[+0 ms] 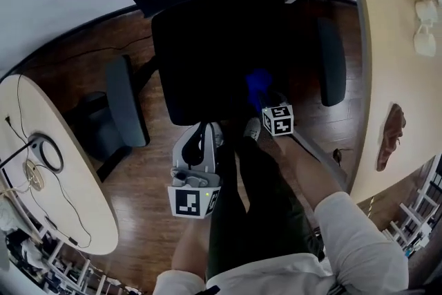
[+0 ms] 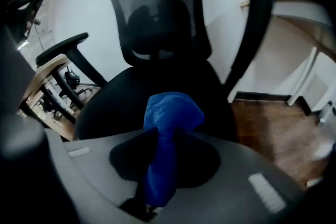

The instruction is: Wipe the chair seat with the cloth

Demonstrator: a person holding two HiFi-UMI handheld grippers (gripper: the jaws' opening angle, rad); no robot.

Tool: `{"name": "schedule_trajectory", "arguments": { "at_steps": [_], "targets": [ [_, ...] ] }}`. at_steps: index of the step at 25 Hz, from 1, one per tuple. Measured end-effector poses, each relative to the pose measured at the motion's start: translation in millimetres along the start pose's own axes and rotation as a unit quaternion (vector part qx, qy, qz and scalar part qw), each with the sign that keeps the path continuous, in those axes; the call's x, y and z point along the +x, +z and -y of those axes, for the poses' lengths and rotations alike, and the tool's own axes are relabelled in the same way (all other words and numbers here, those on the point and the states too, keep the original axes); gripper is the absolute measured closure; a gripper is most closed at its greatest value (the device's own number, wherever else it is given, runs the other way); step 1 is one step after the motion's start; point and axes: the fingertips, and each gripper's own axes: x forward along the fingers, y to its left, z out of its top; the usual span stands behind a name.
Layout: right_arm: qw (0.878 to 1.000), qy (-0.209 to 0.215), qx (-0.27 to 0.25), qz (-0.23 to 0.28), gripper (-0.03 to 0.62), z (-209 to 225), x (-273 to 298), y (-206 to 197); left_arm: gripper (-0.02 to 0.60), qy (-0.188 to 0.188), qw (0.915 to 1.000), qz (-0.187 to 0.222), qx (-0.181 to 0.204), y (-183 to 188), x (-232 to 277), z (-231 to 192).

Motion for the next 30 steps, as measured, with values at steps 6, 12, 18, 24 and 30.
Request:
{"name": "schedule_trajectory", "arguments": {
  "at_steps": [6, 12, 18, 24, 30],
  "targets": [
    [0.998, -0.047, 0.036, 0.026, 0.503, 92.2, -44.6, -3.3, 0.554, -0.028, 0.9995, -0.012, -0.006, -22.8, 31.3, 38.0],
    [0.996, -0.029, 0.044, 0.069, 0.503, 76.7, -47.9, 11.5, 0.554, -0.031, 0.9992, -0.025, 0.002, -41.1, 36.8, 48.0],
    [0.98, 0.037, 0.004, 0.196, 0.503, -28.7, -176.2, 141.3, 0.554, 0.003, 0.9994, -0.023, 0.025, 54.9, 15.6, 35.7],
    [0.906, 0.087, -0.1, 0.402, 0.502, -166.0, -430.0, 364.8, 0.555, 0.025, 0.9937, 0.06, 0.092, 265.1, -19.0, 67.2],
    [0.815, 0.117, -0.168, 0.542, 0.502, -265.5, -680.9, 458.8, 0.555, 0.038, 0.9814, 0.121, 0.144, 436.2, -88.8, 138.5]
  ]
}}
